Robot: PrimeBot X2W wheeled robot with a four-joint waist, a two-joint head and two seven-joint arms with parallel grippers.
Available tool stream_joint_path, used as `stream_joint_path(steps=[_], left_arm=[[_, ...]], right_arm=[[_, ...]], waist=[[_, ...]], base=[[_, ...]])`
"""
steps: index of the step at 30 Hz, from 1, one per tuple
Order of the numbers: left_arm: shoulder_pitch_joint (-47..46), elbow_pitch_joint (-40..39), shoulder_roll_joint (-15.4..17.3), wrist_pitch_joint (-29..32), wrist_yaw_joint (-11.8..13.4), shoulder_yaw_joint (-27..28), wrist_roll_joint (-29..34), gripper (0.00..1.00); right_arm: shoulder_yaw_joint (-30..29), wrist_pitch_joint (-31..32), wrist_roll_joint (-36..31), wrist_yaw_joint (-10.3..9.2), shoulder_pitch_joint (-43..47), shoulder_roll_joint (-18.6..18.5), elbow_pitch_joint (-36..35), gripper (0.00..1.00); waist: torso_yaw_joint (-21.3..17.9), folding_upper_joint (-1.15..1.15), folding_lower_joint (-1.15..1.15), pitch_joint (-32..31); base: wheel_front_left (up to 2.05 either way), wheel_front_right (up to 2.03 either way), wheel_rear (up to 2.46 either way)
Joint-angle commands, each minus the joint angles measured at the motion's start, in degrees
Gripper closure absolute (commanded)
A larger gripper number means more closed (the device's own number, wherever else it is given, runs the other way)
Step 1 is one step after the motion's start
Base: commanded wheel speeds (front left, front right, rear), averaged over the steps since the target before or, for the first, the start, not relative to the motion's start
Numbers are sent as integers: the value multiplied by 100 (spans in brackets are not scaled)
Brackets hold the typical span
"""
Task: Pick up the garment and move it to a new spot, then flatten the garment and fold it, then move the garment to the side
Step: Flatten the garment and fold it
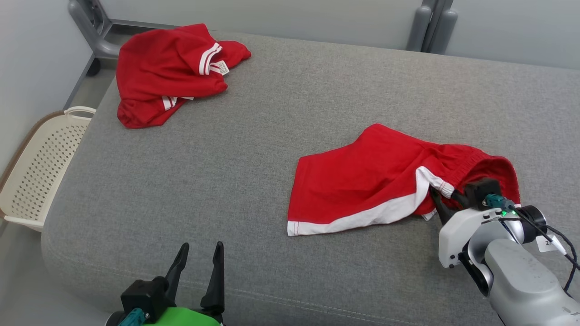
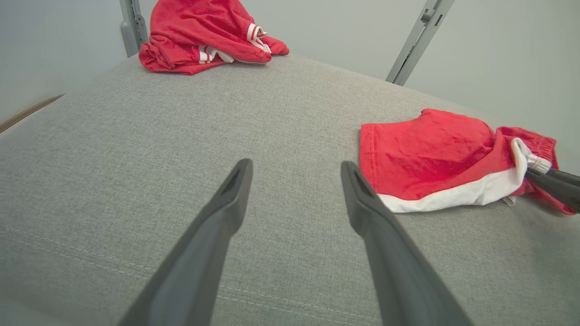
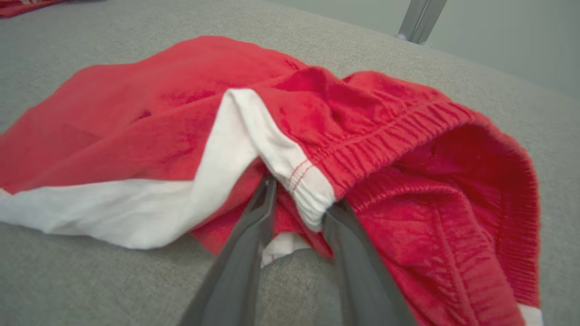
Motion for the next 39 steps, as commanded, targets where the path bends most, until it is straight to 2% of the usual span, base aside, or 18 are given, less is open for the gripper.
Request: stream_joint_path(steps=[1,2,3,9,15,21,25,26,32,39], left_arm=[[-50,8,-2,-39,-16,-3,-8,0],[-41,12,1,-27,-13,2,-17,0],[-27,19,3,-33,-8,11,-33,0],[-1,100,-73,-16,-123,-55,-150,0],[-225,499,-349,186,-586,-263,-523,0],[-758,1463,-678,406,-1025,-526,-630,0],[-1231,2337,-906,444,-1222,-683,-543,0],[-1231,2337,-906,444,-1222,-683,-543,0],[-1819,3460,-1197,193,-1390,-722,-565,0],[-2286,4352,-1354,-47,-1520,-795,-667,0]], right_arm=[[63,-63,45,-10,-79,-38,48,70],[126,-99,58,-10,-101,-47,64,91],[184,-126,89,-10,-131,-49,78,100],[409,-235,263,-10,-173,-108,-53,100],[636,-228,459,-10,-5,-361,-420,100],[744,-72,566,-10,3,-606,-783,100],[747,-3,618,-10,-5,-623,-914,100],[747,-3,618,-10,-5,-623,-914,100],[713,55,585,-10,27,-693,-987,100],[711,109,578,-10,54,-679,-1070,100]], waist=[[2,0,0,1],[-7,0,0,-5],[-25,0,0,-12],[-218,0,0,-61],[-472,0,0,-75],[-744,0,0,-9],[-861,0,0,52],[-861,0,0,52],[-1016,0,0,135],[-1150,0,0,199]], base=[[0,0,0],[0,0,0],[0,0,0],[0,0,0],[0,0,0],[0,0,0],[0,0,0],[0,0,0],[0,0,0],[0,0,0]])
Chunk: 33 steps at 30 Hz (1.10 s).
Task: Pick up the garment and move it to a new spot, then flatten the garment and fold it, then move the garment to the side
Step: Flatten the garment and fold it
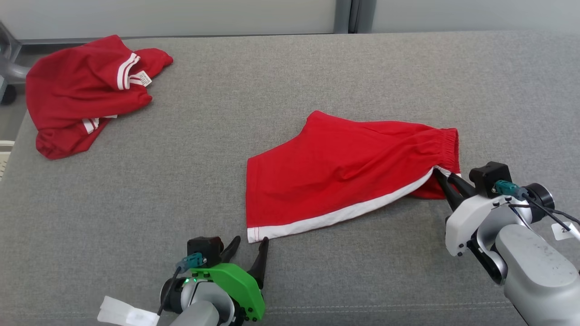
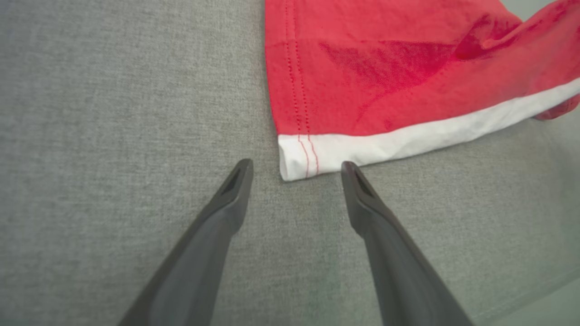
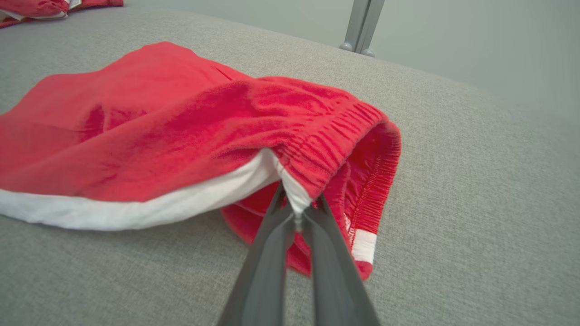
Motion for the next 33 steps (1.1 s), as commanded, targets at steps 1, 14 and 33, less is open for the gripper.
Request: stream_joint_path(steps=[1,14,33], left_arm=[[-167,139,-8,-73,-48,-16,-42,0],[-494,503,-47,-261,-137,-668,-411,19],[-512,-86,100,-322,125,-230,69,100]], right_arm=[[0,24,9,-10,73,-6,-29,100],[-33,69,-44,-10,0,53,-114,100],[-194,-97,-22,-10,28,74,-164,100]], waist=[[-47,0,0,31],[-163,0,0,100],[-242,0,0,41]], base=[[0,0,0],[0,0,0],[0,0,0]])
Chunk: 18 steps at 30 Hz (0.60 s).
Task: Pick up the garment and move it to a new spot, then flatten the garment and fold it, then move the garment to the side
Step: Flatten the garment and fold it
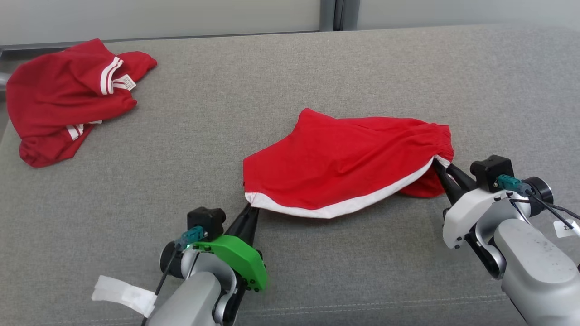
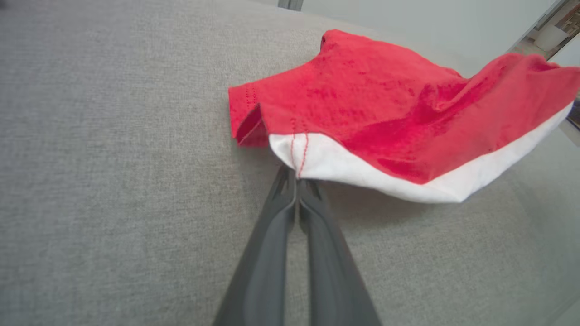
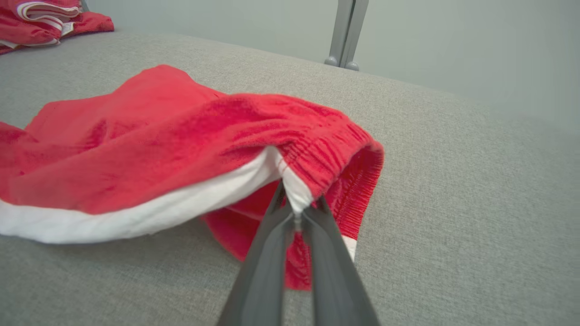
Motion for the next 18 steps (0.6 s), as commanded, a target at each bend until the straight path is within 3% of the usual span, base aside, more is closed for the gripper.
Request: stream_joint_path(steps=[1,11,18], left_arm=[[110,-115,96,-23,38,107,135,100],[550,-1853,539,-21,28,1078,992,100],[393,-3017,1031,353,-90,1327,904,100]], right_arm=[[-30,-51,33,-10,52,-50,-39,100],[-295,-21,45,-10,139,-274,-766,100],[-368,526,62,-10,14,-552,-1709,100]], waist=[[-5,0,0,-41],[-92,0,0,-544],[-191,0,0,-949]], base=[[0,0,0],[0,0,0],[0,0,0]])
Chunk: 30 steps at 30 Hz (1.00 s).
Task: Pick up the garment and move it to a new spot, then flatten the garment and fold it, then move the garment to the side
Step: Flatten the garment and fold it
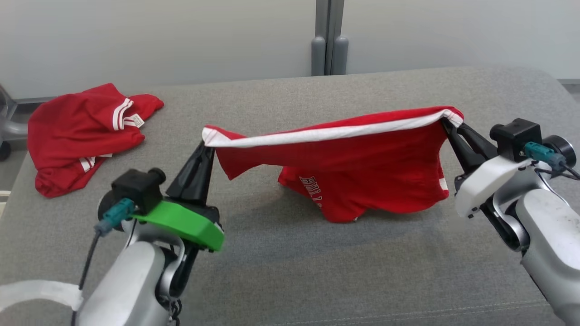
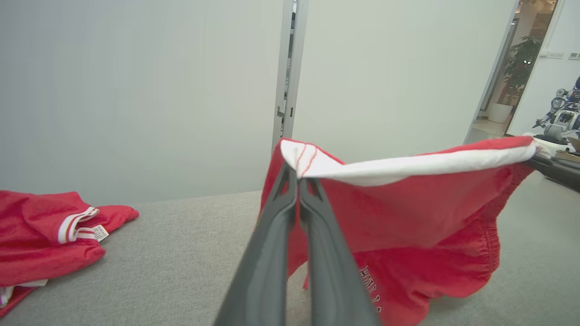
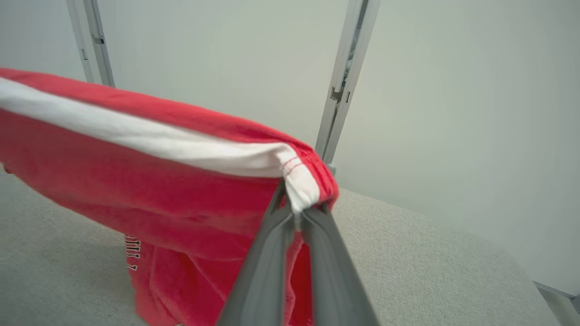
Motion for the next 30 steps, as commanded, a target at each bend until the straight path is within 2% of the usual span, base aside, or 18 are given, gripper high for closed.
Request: stream_joint_path(steps=[1,6,10,13,18,22,30], left_arm=[[-162,-149,91,164,-50,77,-117,100],[-788,-269,279,986,-152,313,-566,100],[-1701,199,213,1480,-218,447,-813,100],[-2565,702,57,1645,-255,435,-785,100],[-3951,1478,-176,1185,-167,533,-481,100],[-4632,2026,-316,712,-165,531,-271,100],[-4723,2700,-525,309,-427,338,-292,100]], right_arm=[[50,129,52,-10,-136,-30,-143,100],[592,678,266,-9,-850,-43,-270,100],[1049,933,496,-10,-1862,23,241,100],[1262,858,515,-10,-2769,95,829,100],[1346,333,268,-9,-4117,326,1869,100],[1324,-152,16,-10,-4785,487,2663,100],[1410,-644,-65,-10,-4827,660,3629,100]], waist=[[-81,0,0,-147],[-65,0,0,-56],[39,0,0,222],[205,0,0,523],[445,0,0,886],[606,0,0,1103],[769,0,0,1473]], base=[[0,0,0],[0,0,0],[0,0,0],[0,0,0],[0,0,0],[0,0,0],[0,0,0]])
